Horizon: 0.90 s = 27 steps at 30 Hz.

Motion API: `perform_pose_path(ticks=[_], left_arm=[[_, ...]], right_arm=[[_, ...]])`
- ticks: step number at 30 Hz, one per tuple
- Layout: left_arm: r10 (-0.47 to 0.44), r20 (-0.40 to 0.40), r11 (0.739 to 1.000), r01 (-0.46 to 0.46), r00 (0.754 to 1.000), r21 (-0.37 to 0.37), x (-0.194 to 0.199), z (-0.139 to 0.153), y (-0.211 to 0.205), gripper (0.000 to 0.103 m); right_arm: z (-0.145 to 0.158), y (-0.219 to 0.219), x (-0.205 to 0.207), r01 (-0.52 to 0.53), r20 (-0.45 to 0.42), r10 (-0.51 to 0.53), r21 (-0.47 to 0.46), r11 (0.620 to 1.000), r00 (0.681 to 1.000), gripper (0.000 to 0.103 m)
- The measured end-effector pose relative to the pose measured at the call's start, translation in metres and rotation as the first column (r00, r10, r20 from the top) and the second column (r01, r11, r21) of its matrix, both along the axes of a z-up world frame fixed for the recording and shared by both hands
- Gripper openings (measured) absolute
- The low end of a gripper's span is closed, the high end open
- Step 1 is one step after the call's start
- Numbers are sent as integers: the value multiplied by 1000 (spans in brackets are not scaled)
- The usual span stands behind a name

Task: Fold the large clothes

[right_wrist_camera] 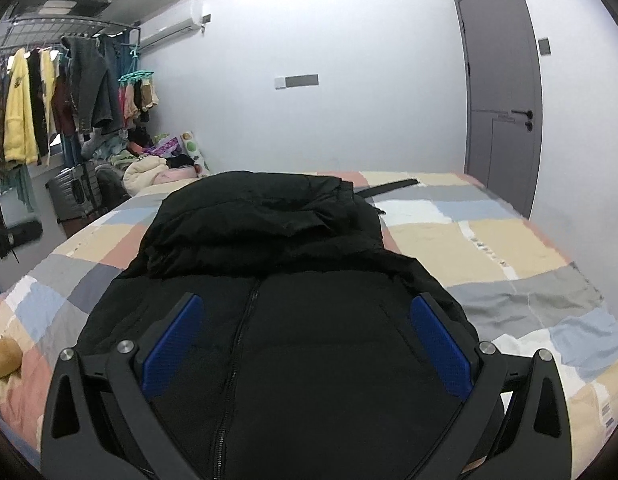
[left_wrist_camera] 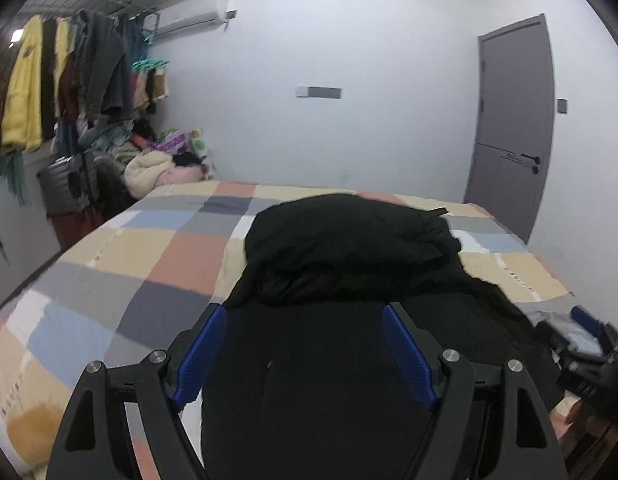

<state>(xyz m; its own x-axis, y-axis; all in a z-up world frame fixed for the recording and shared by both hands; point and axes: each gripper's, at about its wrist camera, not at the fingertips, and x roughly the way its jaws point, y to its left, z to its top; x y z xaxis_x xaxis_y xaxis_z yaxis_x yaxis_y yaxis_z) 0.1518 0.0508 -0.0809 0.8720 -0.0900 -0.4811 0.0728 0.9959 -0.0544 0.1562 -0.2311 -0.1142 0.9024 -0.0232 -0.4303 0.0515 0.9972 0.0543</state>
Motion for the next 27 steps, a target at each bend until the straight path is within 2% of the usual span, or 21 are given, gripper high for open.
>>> perform_pose_path(ticks=[5,9,13,16,20,23,27], left_arm=[[9,-47,999,-11,999,-46,0,-24,17,80],[36,-14,998,-37,999,-45,-1,-35,28,80],[61,-28,995,-63,998,-82,10,-47,39,80],[71,-45,994,-74,996,-86,17,-55,41,80],[62,-58,994,-66,996,-82,25,-66,39,80],[42,-68,996,-47,997,-75,29,-74,32,80],[13,-70,997,-19,997,-80,32,-80,23,80]], right_arm=[[0,6,7,-19,-34,20,10,1000,999,103],[4,4,35,-68,-98,73,57,996,992,103],[3,-9,91,-81,-164,99,113,990,981,103],[-8,-28,151,-14,-263,51,141,990,963,103],[-30,-50,216,58,-339,15,205,977,941,103],[-45,-64,253,88,-336,15,289,953,942,103],[-56,-77,283,117,-292,-10,351,929,956,102]])
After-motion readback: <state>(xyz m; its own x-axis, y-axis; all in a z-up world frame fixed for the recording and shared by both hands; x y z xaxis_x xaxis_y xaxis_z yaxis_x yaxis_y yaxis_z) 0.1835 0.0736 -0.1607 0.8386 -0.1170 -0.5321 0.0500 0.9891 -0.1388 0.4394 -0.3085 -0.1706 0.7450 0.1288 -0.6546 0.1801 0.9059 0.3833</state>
